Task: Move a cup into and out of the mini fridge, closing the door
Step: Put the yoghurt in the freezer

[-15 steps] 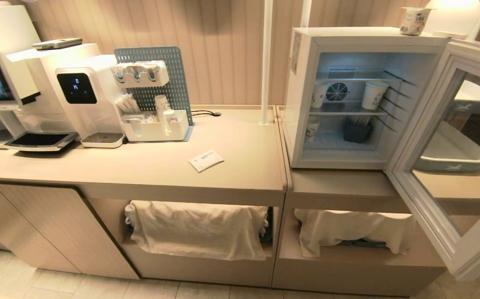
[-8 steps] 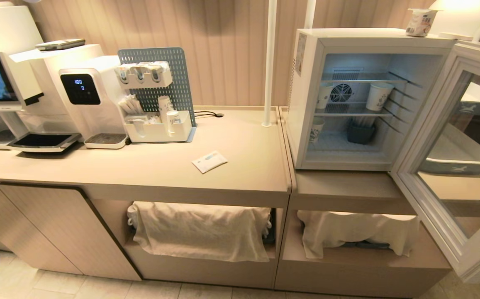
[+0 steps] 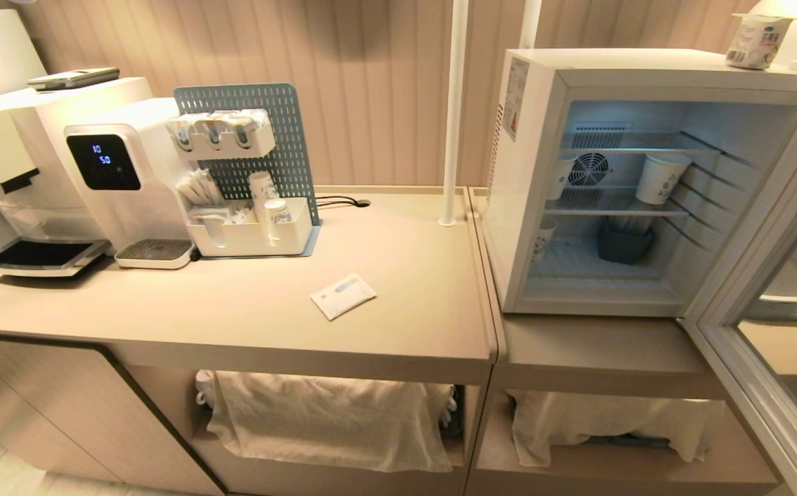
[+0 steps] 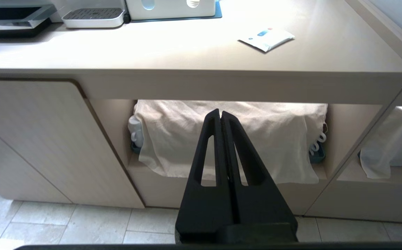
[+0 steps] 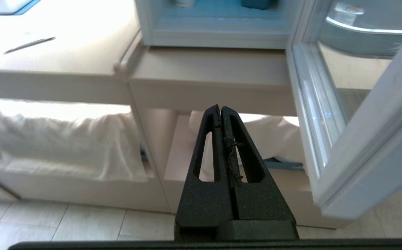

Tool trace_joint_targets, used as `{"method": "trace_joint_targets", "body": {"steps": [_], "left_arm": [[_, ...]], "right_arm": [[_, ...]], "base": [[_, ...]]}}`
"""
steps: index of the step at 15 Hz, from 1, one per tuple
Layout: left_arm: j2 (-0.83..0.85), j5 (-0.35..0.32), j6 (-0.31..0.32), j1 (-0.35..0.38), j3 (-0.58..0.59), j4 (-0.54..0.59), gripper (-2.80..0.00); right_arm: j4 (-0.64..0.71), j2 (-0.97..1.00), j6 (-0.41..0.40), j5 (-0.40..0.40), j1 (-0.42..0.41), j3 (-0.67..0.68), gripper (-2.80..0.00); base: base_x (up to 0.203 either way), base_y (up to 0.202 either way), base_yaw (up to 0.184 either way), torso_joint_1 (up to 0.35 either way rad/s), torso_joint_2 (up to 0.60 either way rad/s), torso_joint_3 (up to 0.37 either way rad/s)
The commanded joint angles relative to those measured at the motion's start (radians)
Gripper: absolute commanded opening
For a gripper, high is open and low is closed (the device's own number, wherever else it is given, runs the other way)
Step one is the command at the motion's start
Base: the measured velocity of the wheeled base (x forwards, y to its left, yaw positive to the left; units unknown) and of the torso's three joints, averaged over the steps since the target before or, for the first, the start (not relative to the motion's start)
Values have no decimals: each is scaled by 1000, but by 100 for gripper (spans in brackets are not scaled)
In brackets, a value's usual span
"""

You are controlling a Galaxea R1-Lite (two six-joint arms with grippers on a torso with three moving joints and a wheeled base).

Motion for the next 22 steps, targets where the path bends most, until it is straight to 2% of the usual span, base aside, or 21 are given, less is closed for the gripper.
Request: {"method": "trace_joint_targets", "body": {"steps": [1,10,22], "left_arm": [[0,0,0,1,0,0,-280],[0,0,1,1,0,0,-280],[0,-1,0,1,0,0,-280]], "right_arm": [[0,0,-1,1,0,0,-280],[0,0,-2,1,0,0,-280],[0,0,-1,1,0,0,-280]], "base": [[197,0,-1,6,1,2],[183,0,1,2,3,2],[0,0,0,0,0,0]]}}
